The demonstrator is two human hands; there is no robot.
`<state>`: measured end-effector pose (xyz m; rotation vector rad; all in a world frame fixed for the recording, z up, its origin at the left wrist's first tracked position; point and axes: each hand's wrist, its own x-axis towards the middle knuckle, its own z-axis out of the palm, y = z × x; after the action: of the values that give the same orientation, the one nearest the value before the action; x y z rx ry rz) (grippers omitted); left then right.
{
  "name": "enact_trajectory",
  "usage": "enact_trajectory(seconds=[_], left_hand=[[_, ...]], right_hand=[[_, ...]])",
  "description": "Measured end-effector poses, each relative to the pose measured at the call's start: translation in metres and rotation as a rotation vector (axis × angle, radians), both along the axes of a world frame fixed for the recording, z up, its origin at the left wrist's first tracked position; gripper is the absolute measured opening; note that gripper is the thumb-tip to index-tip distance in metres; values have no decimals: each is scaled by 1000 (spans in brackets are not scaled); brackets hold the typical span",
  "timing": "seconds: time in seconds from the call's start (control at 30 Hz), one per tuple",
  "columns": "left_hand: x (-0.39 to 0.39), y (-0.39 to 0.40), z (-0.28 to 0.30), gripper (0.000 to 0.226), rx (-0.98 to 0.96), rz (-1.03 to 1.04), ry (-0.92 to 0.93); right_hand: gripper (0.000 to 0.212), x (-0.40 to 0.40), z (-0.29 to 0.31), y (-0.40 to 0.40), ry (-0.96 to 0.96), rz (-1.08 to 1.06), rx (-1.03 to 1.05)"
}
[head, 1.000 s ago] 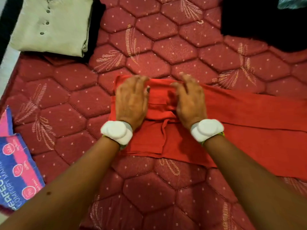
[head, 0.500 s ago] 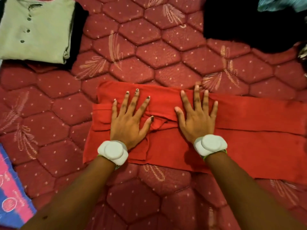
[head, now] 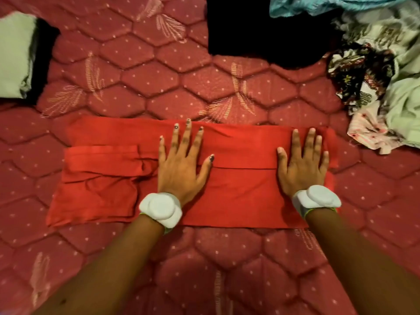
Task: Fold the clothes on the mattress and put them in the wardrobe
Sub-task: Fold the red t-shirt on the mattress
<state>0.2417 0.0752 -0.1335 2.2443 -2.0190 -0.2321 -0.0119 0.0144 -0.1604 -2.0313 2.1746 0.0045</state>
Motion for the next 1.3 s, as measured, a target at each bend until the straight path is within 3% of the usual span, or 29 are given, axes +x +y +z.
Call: enact_trajectory(seconds=[0.1, 0.2, 0.33, 0.5, 0.63, 0.7, 0.73, 0.8, 0.9, 0.97, 1.07, 1.13, 1.2, 1.23, 1.3], left_hand=[[-67, -17, -5, 65, -14, -93, 39], [-121, -26, -17, 64, 31, -140, 23], [-137, -24, -29, 63, 22, -97, -40], [-139, -25, -29, 64, -10, -97, -67], [-139, -25, -26, 64, 34, -90, -65], [-138, -27, -24, 63, 52, -90, -35], [-136, -28, -22, 63, 45, -89, 6], [-129, -26, -16, 63, -3, -80, 235], [-129, -21, 1, 58, 5, 35, 909], [-120, -19, 20, 55, 82, 343, 1446], [-74, -12, 38, 73, 302, 687, 1970], [-34, 2, 43, 77, 222, 810, 2094], [1, 15, 46, 69, 56, 864, 2024], [14, 20, 47, 64, 18, 866, 2005], [37, 29, 44, 54, 11, 925, 1935]], right_hand=[[73, -50, 3, 0, 7, -131, -23], [92, -68, 12, 0, 10, -345, -33], [81, -65, 19, 5, -62, -335, -49], [54, -71, 24, -6, -373, -279, 192], [36, -76, 33, -17, -985, -414, 453], [34, -77, 43, -17, -1041, -317, 511], [36, -78, 47, -18, -953, -217, 502], [44, -71, 56, -19, -733, -10, 470], [49, -50, 77, -21, -580, 131, 522], [45, -17, 95, -19, -596, 163, 535], [47, 57, 110, -11, -771, 159, 548], [58, 110, 116, -1, -970, 162, 769], [67, 144, 117, 3, -1086, 96, 1056], [67, 152, 112, 2, -1086, 71, 1068], [56, 155, 98, 3, -1034, 0, 898]])
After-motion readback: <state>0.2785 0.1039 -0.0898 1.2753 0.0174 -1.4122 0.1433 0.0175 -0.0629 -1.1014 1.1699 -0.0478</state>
